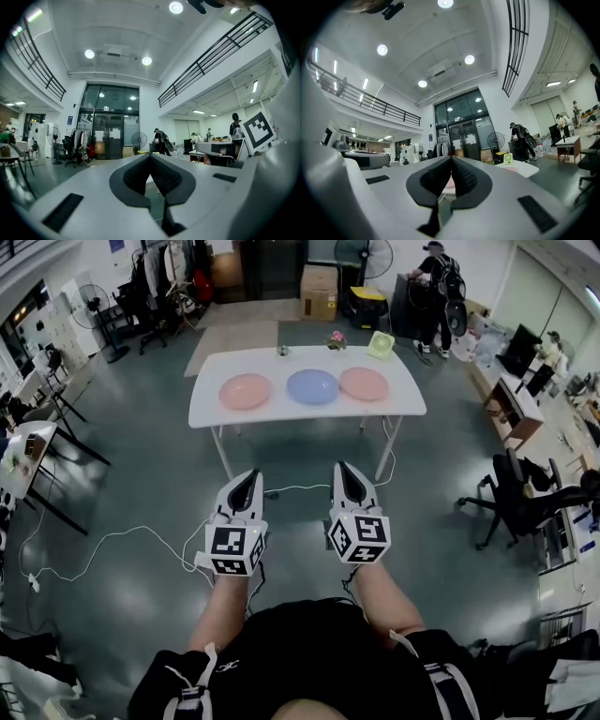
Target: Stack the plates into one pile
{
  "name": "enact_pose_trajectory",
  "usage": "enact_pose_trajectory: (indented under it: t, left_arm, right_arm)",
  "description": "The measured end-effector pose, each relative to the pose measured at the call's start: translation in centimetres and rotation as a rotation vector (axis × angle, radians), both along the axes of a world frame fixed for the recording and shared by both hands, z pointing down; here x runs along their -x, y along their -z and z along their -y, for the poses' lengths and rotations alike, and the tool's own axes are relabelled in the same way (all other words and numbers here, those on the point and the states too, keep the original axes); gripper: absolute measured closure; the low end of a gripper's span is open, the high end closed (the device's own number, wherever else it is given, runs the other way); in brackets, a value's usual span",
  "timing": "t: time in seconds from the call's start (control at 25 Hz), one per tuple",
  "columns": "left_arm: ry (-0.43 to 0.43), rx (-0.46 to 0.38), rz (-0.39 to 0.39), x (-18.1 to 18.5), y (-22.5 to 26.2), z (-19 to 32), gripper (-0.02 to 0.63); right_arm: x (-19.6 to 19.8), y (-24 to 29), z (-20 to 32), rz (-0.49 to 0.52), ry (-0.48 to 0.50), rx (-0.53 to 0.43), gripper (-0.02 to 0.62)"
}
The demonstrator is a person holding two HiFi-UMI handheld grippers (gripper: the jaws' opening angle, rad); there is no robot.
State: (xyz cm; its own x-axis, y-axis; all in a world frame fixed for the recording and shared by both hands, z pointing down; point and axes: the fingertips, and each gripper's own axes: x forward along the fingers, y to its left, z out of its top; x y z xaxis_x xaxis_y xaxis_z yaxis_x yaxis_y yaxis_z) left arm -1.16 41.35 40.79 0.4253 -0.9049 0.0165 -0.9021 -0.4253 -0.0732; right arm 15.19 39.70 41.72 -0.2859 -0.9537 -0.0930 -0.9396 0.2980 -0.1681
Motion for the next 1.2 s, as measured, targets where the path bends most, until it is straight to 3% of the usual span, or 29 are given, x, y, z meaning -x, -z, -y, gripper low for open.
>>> enact_pose_trajectory:
  t: [0.4, 0.64, 0.92, 1.2]
  left_arm:
    - [0.007, 0.023, -0.009, -4.1, -2.1, 2.5, 0.595]
    - [-0.019, 0.011, -0.008, -6.4, -3.4, 8.3, 0.595]
    - [-0.076, -0.001, -0.003, -7.8, -4.0, 19.9, 0.594]
    - [-0.134, 0.034, -0.021, -8.8, -2.9, 38.7, 0.595]
  right_arm:
    - [-4.2, -1.7, 2.6, -0.012, 0.008, 0.011, 0.580]
    - [-6.1, -3.1, 7.7, -0.018, -0.005, 0.006, 0.580]
    - [-7.1, -3.9, 18.6, -0.038, -0.044, 0.005, 0.579]
    - [-7.6, -3.2, 37.1, -0.029, -0.073, 0.051, 0.578]
